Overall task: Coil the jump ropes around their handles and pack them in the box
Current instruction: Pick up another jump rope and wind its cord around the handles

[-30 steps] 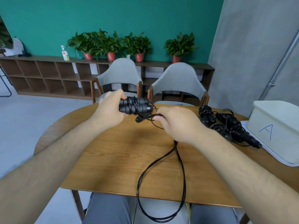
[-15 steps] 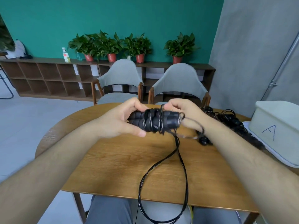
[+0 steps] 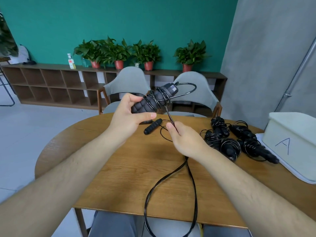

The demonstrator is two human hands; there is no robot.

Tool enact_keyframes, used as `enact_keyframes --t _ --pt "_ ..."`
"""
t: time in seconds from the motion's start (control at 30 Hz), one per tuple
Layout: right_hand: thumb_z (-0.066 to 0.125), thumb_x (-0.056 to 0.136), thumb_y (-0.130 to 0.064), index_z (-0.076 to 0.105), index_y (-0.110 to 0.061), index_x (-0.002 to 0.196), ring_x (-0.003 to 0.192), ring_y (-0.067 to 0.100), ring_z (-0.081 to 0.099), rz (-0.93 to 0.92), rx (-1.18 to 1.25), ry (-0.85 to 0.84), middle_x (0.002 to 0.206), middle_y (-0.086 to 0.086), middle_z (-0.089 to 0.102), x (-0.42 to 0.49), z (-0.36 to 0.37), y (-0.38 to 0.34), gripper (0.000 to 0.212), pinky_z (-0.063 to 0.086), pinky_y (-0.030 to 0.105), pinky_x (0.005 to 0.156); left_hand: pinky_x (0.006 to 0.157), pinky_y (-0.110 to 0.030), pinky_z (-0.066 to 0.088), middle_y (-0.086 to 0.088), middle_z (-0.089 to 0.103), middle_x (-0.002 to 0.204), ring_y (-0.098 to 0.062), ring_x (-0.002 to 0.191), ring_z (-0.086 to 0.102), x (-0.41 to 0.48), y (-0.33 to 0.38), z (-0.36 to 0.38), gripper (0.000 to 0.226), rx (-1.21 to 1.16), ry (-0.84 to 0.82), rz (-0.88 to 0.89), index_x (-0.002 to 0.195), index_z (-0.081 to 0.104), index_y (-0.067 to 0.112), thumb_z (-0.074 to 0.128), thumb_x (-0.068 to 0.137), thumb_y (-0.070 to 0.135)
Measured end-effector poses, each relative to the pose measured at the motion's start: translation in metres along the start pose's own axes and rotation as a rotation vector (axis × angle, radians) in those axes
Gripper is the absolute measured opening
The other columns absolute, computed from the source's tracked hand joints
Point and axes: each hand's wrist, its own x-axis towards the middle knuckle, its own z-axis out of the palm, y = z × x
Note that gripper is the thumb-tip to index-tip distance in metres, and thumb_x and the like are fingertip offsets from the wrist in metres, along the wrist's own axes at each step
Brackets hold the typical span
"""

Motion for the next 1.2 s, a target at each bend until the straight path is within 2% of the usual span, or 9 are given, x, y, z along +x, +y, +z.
enact_keyframes --t 0.2,0.3,0.37,0.43,0.6,0.73,0.9,1.03,1.2 --pt "0.01 0.104 -0.058 0.055 -0.022 0.096 0.089 0.023 0.061 0.225 -0.15 -0.077 0.087 -0.001 0.062 -0.011 -0.003 0.036 0.058 0.051 0.04 0.083 0.066 -0.012 0.054 -0.007 0.067 0.113 0.007 0.085 0.068 0.003 0.0 -0.002 0.047 0.017 0.027 0.004 0.109 0.049 0.015 0.078 0.079 -0.008" --pt "0.009 0.104 -0.056 0.053 -0.02 0.091 0.083 0.025 0.061 0.242 -0.26 -0.031 0.08 -0.001 0.061 -0.018 -0.015 0.044 0.058 0.05 0.039 0.076 0.089 -0.029 0.057 -0.006 0.07 0.118 -0.006 0.103 0.07 0.006 -0.007 0.0 0.057 0.11 0.002 0.003 0.111 0.051 0.02 0.088 0.072 0.003" --pt "0.009 0.105 -0.055 0.054 -0.02 0.089 0.077 0.024 0.061 0.213 -0.306 -0.009 0.077 -0.001 0.061 -0.017 -0.024 0.039 0.059 0.051 0.039 0.072 0.098 -0.04 0.054 -0.001 0.072 0.116 -0.014 0.109 0.069 0.009 -0.009 0.005 0.058 0.164 0.014 0.017 0.107 0.051 0.026 0.091 0.069 0.009" --pt "0.009 0.106 -0.053 0.056 -0.018 0.088 0.073 0.022 0.061 0.182 -0.353 -0.029 0.075 -0.001 0.06 -0.016 -0.034 0.027 0.061 0.052 0.038 0.07 0.096 -0.043 0.056 0.002 0.072 0.113 -0.013 0.106 0.071 0.016 -0.01 0.014 0.058 0.2 0.022 0.038 0.103 0.049 0.03 0.092 0.068 0.01" --pt "0.016 0.108 -0.049 0.053 -0.017 0.085 0.075 0.022 0.057 0.14 -0.445 -0.091 0.08 0.0 0.058 -0.022 -0.05 -0.004 0.054 0.045 0.036 0.065 0.096 -0.038 0.056 -0.002 0.066 0.116 -0.013 0.104 0.069 0.038 -0.018 0.039 0.058 0.338 -0.017 0.093 0.107 0.046 0.027 0.089 0.073 0.009" --pt "0.033 0.109 -0.033 0.051 -0.018 0.099 0.079 0.02 0.048 0.104 -0.514 -0.097 0.084 -0.005 0.045 -0.031 -0.06 -0.021 0.025 0.039 0.033 0.069 0.091 -0.028 0.053 -0.008 0.059 0.118 -0.019 0.105 0.064 0.046 -0.022 0.049 0.058 0.505 -0.092 0.159 0.108 0.045 0.025 0.089 0.073 0.009" --pt "0.042 0.104 -0.019 0.049 -0.017 0.084 0.075 0.018 0.05 -0.014 -0.586 -0.148 0.073 -0.007 0.042 -0.033 -0.064 -0.03 0.021 0.035 0.03 0.059 0.098 -0.038 0.047 -0.002 0.046 0.115 -0.027 0.106 0.053 0.041 -0.026 0.056 0.057 0.709 -0.155 0.22 0.115 0.05 0.028 0.086 0.075 0.013" --pt "0.04 0.107 -0.033 0.049 -0.02 0.086 0.077 0.017 0.049 -0.154 -0.577 -0.15 0.076 -0.006 0.045 -0.025 -0.068 -0.04 0.026 0.033 0.031 0.063 0.098 -0.042 0.042 0.015 0.04 0.095 -0.022 0.104 0.045 0.031 -0.021 0.048 0.049 0.862 -0.271 0.246 0.121 0.055 0.016 0.08 0.079 0.01" --pt "0.05 0.1 -0.049 0.063 -0.028 0.1 0.09 0.017 0.058 -0.348 -0.586 0.021 0.094 -0.008 0.063 0.004 -0.079 -0.033 0.025 0.044 0.035 0.067 0.089 -0.044 0.053 0.002 0.051 0.103 -0.023 0.101 0.058 0.021 -0.025 0.022 0.047 0.82 -0.424 0.194 0.103 0.052 0.03 0.082 0.07 0.016"
